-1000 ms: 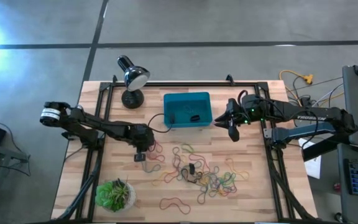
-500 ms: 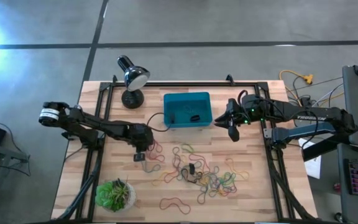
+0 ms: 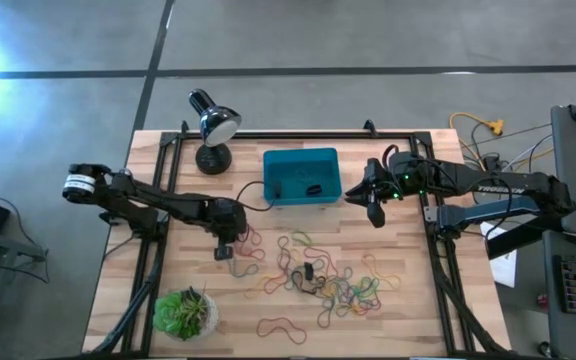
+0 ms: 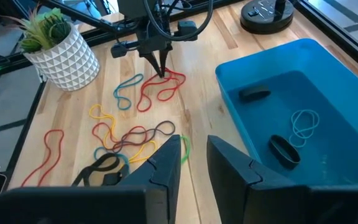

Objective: Pick and place rubber bands into bin
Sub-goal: Put the red rubber band into the blue bin

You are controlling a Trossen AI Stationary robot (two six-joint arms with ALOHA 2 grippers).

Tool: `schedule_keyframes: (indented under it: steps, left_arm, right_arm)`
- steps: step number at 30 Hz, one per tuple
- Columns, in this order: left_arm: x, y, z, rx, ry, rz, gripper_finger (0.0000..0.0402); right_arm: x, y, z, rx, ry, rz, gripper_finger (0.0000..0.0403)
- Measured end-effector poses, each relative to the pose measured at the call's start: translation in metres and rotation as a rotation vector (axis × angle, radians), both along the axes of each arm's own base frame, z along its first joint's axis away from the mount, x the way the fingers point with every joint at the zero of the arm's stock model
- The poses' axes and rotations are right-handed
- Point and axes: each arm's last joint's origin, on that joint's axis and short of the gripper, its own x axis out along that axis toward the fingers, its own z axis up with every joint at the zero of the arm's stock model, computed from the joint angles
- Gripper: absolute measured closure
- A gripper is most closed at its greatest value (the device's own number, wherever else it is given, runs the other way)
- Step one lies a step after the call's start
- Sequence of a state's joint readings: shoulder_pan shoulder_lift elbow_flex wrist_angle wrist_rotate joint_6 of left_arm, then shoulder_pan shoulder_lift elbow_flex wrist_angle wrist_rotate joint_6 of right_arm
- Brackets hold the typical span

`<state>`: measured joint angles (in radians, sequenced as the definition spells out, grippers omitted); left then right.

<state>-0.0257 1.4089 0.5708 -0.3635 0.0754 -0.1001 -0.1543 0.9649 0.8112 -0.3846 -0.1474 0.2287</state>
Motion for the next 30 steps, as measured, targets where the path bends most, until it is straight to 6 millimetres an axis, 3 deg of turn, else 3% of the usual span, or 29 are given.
schedule_keyframes:
  steps: [6,12,23,30]
  left_arm:
    - [0.008,-0.001,0.013,-0.01,-0.036,-0.005,0.0401]
    - [0.021,-0.001,0.042,-0.009,-0.171,-0.006,0.0402]
    - [0.03,0.0,0.113,0.042,-0.496,-0.008,0.0401]
    - [0.032,0.005,0.153,0.179,-0.71,0.027,0.0401]
  right_arm:
    - [0.0,0.0,0.0,0.0,0.0,0.0,0.0335]
    - [0.0,0.0,0.0,0.0,0.0,0.0,0.0333]
    - [0.0,0.0,0.0,0.0,0.0,0.0,0.0333]
    - [0.0,0.0,0.001,-0.002,-0.01,-0.002,0.0335]
